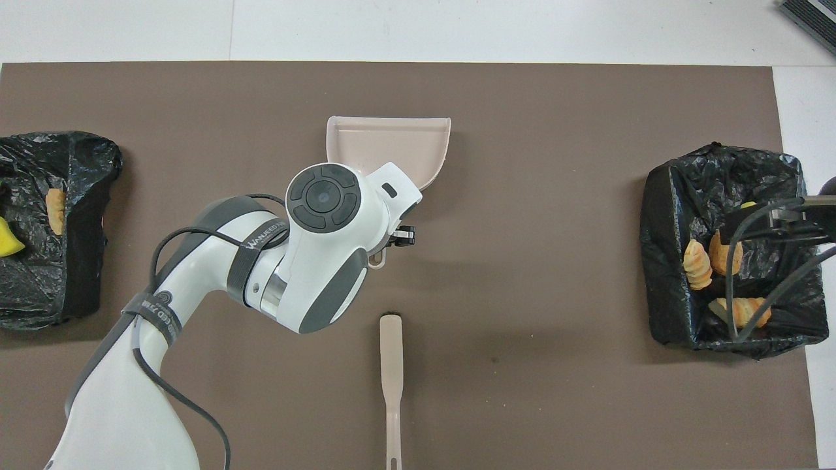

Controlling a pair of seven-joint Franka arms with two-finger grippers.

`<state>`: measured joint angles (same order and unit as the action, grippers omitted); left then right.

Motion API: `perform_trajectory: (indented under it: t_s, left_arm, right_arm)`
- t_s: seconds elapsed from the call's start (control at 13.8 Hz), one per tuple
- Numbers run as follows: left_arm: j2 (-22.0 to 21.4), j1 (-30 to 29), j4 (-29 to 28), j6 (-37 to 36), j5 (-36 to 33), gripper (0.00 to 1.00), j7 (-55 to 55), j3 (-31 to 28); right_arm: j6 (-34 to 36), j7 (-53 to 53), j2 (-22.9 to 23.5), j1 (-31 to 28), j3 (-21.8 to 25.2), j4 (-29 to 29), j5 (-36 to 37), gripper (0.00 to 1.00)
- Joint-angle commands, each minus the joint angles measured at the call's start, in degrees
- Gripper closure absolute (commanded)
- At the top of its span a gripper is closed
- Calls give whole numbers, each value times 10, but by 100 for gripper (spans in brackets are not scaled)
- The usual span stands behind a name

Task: Sweep and dump trash in bin
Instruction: 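Set the dustpan on the table and withdraw the left gripper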

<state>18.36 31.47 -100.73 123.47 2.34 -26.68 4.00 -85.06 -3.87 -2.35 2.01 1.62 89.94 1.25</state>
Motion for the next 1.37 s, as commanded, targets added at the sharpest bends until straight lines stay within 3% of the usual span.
perform_trajectory:
  t_s: [0.0, 0.36, 0.43, 0.51, 0.58, 0.65, 0.72, 0.87, 1.3]
  left_arm:
    - [26, 30, 12, 28, 4, 100, -17, -11]
    - [34, 26, 7, 42, 2, 100, -10, -11]
    - [34, 22, 5, 39, 2, 86, -5, -11]
    - [32, 18, -8, 41, 3, 43, 5, -11]
    - [29, 12, -17, 42, 3, 40, 24, -11]
    - [27, 6, -19, 41, 4, 15, 39, -11]
    - [24, -3, -19, 39, 3, 0, 66, -11]
    - [6, -18, -18, 30, 4, 0, 126, -11]
    - [-66, -88, -11, -47, 4, 0, 129, -15]
  right_arm:
    - [-6, -3, 3, -1, 1, -5, -8, 0]
    - [-6, -3, 3, -1, 1, -5, -8, 0]
    - [-6, -3, 3, -1, 1, -5, -8, 0]
    - [-6, -3, 3, 0, 1, -5, -8, 0]
    - [-6, -3, 3, 0, 1, -5, -8, 0]
    - [-6, -3, 3, -1, 1, -5, -8, 0]
    - [-6, -3, 2, -1, 1, -5, -8, 0]
    - [-6, -3, 3, -1, 1, -5, -8, 0]
    - [-6, -4, 3, -1, 1, -5, -8, 0]
